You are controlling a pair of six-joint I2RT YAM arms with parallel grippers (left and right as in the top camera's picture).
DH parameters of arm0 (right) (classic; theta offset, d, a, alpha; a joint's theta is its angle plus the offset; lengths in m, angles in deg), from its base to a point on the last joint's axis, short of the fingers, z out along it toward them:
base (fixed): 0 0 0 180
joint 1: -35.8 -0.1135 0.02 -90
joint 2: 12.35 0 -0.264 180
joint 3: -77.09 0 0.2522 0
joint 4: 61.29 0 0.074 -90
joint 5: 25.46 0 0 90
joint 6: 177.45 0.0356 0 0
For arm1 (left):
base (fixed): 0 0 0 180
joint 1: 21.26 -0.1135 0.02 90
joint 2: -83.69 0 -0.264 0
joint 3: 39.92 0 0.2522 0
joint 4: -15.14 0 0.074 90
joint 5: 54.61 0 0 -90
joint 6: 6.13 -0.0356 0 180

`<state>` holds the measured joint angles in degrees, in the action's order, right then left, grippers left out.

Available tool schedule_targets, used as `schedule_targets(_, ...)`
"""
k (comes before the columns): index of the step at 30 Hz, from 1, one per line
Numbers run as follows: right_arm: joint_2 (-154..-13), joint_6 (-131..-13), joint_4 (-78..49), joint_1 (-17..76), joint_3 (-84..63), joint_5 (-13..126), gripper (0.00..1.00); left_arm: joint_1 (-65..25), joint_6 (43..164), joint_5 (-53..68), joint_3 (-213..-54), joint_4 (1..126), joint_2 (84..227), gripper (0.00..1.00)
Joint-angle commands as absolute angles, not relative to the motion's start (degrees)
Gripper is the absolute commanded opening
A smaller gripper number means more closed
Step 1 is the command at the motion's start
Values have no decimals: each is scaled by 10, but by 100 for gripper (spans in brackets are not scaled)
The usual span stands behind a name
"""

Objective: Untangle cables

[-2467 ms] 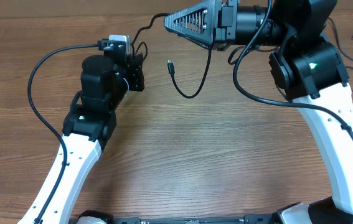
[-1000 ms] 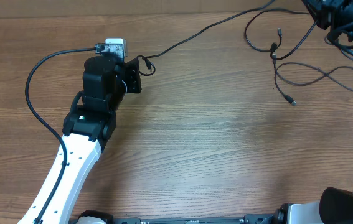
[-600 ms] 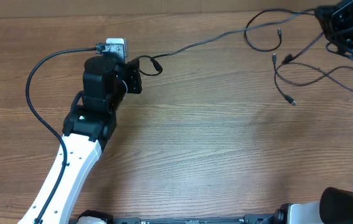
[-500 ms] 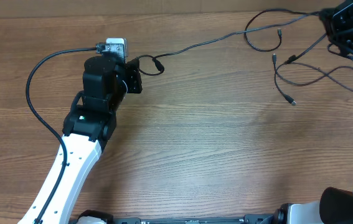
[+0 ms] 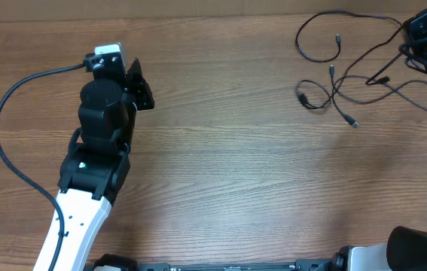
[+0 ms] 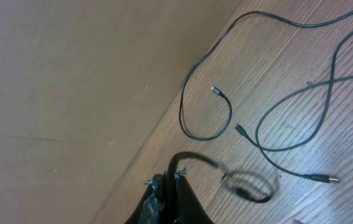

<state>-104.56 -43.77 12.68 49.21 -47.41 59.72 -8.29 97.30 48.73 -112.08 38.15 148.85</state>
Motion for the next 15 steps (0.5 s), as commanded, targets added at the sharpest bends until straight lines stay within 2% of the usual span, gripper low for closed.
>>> schedule_targets(1, -1036, -443, 129, 493, -485, 579, 4, -86, 983, 493, -1131, 382, 1481, 38)
schedule_targets(15, -1036, -447, 97, 468, -485, 230, 4, -86, 980, 246, -1131, 386, 1481, 47)
